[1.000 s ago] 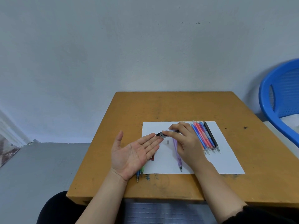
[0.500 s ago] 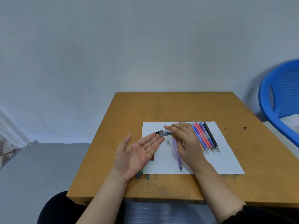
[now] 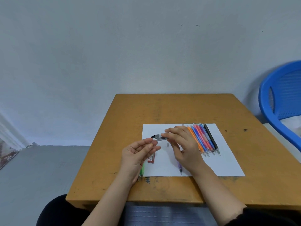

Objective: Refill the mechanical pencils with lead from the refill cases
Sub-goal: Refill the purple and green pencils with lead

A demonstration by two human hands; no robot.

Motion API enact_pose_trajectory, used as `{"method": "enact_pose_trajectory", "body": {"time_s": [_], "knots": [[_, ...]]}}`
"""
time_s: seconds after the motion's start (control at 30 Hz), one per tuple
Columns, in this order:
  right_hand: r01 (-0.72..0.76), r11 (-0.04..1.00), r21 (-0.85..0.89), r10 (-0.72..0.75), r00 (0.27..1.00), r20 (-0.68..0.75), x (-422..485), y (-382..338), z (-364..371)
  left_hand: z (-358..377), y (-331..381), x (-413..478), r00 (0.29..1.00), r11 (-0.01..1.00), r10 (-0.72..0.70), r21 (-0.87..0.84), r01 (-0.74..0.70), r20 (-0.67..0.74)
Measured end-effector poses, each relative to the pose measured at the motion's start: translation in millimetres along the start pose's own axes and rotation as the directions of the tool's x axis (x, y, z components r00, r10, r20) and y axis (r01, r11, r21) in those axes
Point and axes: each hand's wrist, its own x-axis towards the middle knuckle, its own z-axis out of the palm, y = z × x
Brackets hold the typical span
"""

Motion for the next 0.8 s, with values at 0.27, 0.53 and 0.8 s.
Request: {"method": "enact_pose_trajectory", "body": {"time_s": [0.27,0.53,0.8], "knots": [[0.0,0.999,0.034,-0.001,1.0,0.01,-0.6,-1.3,3.3,3.4,1.3,-2.3,0.999,1.0,0.015,0.017,-0.014,-0.035],[-0.05,0.997,0.054,0.051,0.999,-0.005,-0.9,-3.5,3.9,7.9,4.4,-3.6,0.994,0.999,0.029,-0.028,-0.032,-0.107],[-0.127,0.99,0.069,0.13,0.991,-0.044,-1.5,-2.9,5.5,7.7,6.2,-4.0,0.986,0.995,0.031,-0.093,-0.047,-0.166]]}}
